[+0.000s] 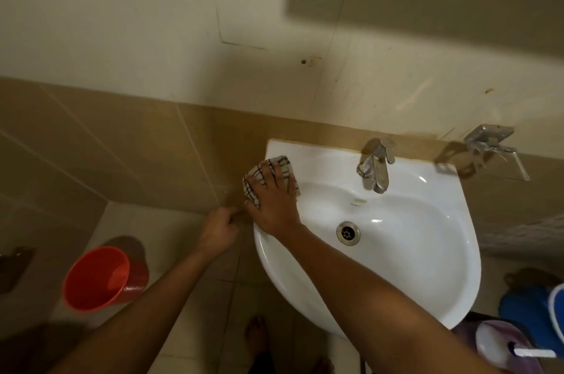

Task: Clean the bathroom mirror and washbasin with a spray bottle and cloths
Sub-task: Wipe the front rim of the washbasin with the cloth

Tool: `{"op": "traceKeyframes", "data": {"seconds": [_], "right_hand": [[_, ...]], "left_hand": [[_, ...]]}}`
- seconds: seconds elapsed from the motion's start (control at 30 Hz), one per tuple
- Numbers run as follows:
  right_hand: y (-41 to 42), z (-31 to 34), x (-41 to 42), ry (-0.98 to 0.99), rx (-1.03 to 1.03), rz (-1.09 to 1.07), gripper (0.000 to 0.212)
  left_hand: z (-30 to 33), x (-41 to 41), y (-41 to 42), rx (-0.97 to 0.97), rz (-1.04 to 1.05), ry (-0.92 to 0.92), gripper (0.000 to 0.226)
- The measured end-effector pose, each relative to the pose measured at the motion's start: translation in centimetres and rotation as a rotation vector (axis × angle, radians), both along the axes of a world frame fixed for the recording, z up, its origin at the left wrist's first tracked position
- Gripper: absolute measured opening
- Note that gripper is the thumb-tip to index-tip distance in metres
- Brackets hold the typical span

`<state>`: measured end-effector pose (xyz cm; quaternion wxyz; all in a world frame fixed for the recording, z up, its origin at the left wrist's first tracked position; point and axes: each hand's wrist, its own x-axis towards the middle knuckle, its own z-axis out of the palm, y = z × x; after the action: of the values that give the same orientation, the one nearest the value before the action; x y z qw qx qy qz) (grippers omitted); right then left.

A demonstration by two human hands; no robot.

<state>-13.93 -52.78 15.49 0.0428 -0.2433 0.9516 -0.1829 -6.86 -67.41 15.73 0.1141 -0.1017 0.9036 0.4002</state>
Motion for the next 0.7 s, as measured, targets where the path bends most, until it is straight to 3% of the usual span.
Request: {"op": "traceKeyframes", "data": {"seconds": [0.23, 0.4, 0.57, 0.7], "right_hand": [[1.1, -0.4, 7.4, -0.154, -0.059, 0.063, 0.073], [4.1, 1.0, 12.4, -0.215, -0.013, 0.136, 0.079], [8.7, 0.4, 16.4, -0.130, 0.015, 0.243, 0.081], [14.5, 0.8, 19.4, 0.057, 0.058, 0.311, 0.073]], "left_hand": [[0.4, 2.1, 0.7, 0.049, 0.313, -0.056, 0.039], [1.8, 3.9, 3.9, 0.073, 0.364, -0.004, 0.029], [3.2, 6.5, 8.3, 0.081, 0.323, 0.027, 0.041], [3.2, 8.9, 10.5, -0.006, 0.247, 0.075, 0.042]]}}
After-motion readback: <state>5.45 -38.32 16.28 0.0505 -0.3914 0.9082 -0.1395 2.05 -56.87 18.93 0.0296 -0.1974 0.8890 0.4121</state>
